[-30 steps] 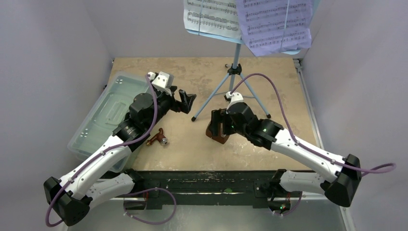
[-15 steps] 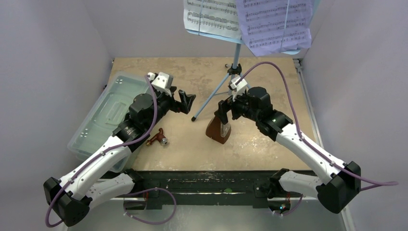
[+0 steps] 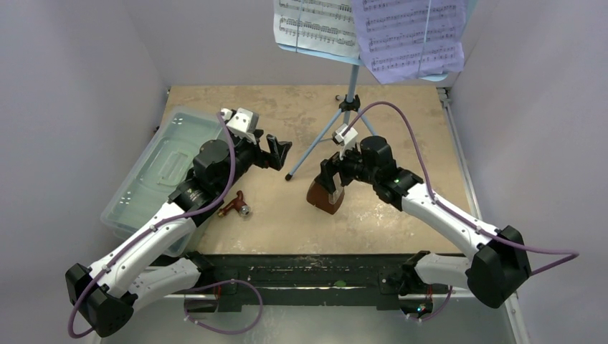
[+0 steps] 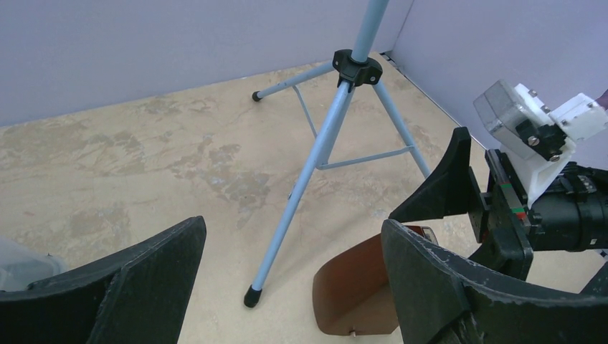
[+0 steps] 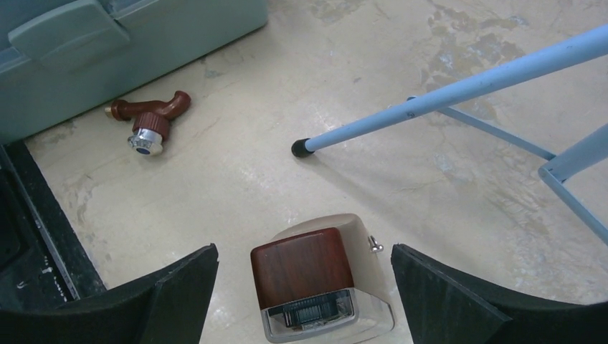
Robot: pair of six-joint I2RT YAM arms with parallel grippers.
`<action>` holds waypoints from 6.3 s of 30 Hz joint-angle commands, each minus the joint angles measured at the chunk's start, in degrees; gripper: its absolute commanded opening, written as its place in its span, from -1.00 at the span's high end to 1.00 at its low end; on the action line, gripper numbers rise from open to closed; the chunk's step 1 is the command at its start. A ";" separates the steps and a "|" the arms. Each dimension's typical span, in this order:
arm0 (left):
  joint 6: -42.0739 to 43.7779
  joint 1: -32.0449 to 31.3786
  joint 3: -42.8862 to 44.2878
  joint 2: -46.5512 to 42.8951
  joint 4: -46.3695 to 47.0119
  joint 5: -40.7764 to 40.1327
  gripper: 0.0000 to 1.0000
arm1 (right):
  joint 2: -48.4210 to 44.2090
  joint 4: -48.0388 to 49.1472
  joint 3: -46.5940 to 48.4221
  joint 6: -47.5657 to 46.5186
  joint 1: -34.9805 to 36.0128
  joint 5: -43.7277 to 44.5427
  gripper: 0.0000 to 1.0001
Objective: Set up the instrument practice props
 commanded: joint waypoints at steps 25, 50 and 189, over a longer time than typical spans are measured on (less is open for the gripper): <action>-3.76 0.48 -0.66 4.71 -0.27 2.54 -0.92 | -0.27 14.88 -10.57 23.19 0.19 1.23 0.73; -17.65 -25.07 4.22 26.06 -31.79 -13.10 -1.00 | 4.66 8.92 -3.45 40.29 -1.35 -2.85 1.00; -54.52 -14.98 19.84 33.18 -47.72 -13.65 -0.69 | -27.48 -7.73 -9.94 27.09 23.35 45.98 -0.98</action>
